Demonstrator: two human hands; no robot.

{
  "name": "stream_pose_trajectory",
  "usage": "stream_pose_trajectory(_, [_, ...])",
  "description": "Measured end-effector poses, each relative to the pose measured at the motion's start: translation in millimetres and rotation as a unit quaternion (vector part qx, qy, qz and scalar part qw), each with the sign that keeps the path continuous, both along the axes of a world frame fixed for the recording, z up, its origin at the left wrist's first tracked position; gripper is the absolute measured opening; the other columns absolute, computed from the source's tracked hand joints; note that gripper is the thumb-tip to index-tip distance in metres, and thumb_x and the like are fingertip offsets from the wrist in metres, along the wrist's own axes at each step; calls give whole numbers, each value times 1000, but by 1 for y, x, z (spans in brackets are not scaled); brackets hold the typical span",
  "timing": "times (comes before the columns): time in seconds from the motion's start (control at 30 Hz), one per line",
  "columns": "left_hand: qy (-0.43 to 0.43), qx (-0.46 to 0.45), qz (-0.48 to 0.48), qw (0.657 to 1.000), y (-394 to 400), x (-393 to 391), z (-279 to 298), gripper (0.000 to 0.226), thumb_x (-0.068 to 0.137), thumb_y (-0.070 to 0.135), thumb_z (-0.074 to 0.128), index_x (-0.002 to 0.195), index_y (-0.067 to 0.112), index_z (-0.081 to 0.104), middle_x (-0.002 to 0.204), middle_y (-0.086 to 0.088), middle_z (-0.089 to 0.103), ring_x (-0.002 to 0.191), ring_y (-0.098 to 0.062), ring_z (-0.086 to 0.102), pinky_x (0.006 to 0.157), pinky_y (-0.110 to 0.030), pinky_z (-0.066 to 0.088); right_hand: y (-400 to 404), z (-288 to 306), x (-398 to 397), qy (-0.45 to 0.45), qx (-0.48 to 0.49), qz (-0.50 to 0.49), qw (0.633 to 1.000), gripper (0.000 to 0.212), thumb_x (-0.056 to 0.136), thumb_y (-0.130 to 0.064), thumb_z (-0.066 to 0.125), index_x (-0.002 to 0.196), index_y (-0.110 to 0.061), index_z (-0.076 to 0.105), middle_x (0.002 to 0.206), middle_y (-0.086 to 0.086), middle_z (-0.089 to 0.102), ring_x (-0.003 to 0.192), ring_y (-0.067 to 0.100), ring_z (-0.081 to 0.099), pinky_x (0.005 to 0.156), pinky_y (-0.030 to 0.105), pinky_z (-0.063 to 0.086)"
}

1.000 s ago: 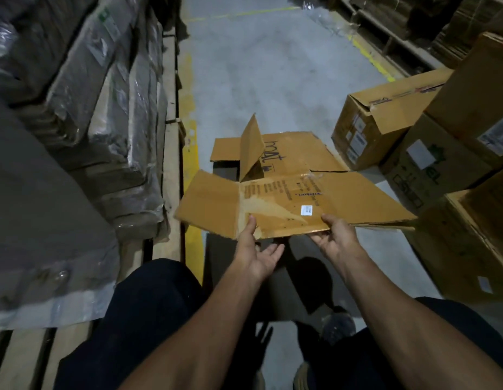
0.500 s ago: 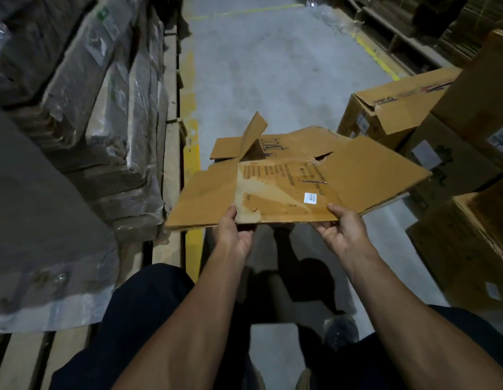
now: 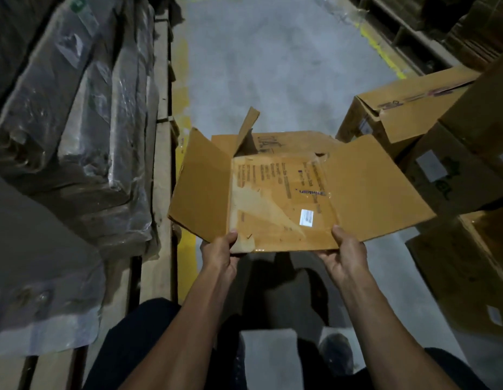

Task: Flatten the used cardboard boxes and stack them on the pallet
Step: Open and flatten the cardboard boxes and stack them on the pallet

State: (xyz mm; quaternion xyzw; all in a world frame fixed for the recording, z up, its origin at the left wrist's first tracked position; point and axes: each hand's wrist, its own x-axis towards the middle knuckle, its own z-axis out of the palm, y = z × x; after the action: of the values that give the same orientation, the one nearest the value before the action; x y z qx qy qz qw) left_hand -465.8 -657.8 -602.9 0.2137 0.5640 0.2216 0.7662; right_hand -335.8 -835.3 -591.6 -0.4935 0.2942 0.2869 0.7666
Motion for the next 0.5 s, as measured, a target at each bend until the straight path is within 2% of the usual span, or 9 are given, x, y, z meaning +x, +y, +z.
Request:
stream_pose_trajectory(0.07, [22,-6,4,1000,2,8,14,41,88,-15,60,127,-4,57,114,-22,67,84,-32,67,64,-43,57,4,14,7,-6,-40,-6,999,38,97,2,58,134,-3,53,115,17,69,101,33,70,89,60,56])
stream_pose_trajectory(0.13, [42,-22,12,999,3,12,31,37,87,-15,60,123,-8,57,111,-22,67,79,-31,67,57,-39,59,6,33,12,1,-67,-8,998,40,95,5,57,135,-2,52,114,15,68,98,33,70,77,54,60])
stream_pose_trajectory(0.2, [55,-34,14,998,5,15,55,37,85,-15,61,122,-12,57,114,-25,66,80,-34,67,57,-40,60,9,61,17,15,-83,-13,996,42,95,7,57,135,-3,50,113,15,67,94,34,70,66,50,60])
stream_pose_trajectory(0.27, [53,-34,15,998,7,17,85,38,84,-17,61,122,-13,57,110,-25,67,78,-35,67,54,-41,60,12,93,20,24,-88,-15,996,45,95,8,56,137,-4,48,118,17,65,94,35,69,70,53,60])
stream_pose_trajectory(0.4, [71,-38,18,997,17,16,169,37,82,-19,60,118,-14,55,103,-27,66,75,-35,67,48,-42,60,20,176,20,40,-88,-11,995,47,97,8,52,141,-7,45,122,17,61,98,38,65,87,66,53])
stream_pose_trajectory(0.43, [78,-39,16,996,18,15,188,37,82,-19,60,118,-15,54,104,-28,66,75,-36,67,50,-42,59,21,192,17,47,-93,-13,995,47,97,8,51,141,-6,45,124,18,61,100,40,65,87,68,52])
stream_pose_trajectory(0.5, [81,-46,13,996,22,11,231,37,82,-20,58,119,-17,53,109,-31,64,80,-40,67,62,-47,60,22,232,11,62,-96,-17,993,46,97,9,51,140,-6,46,121,19,63,99,41,65,82,68,54])
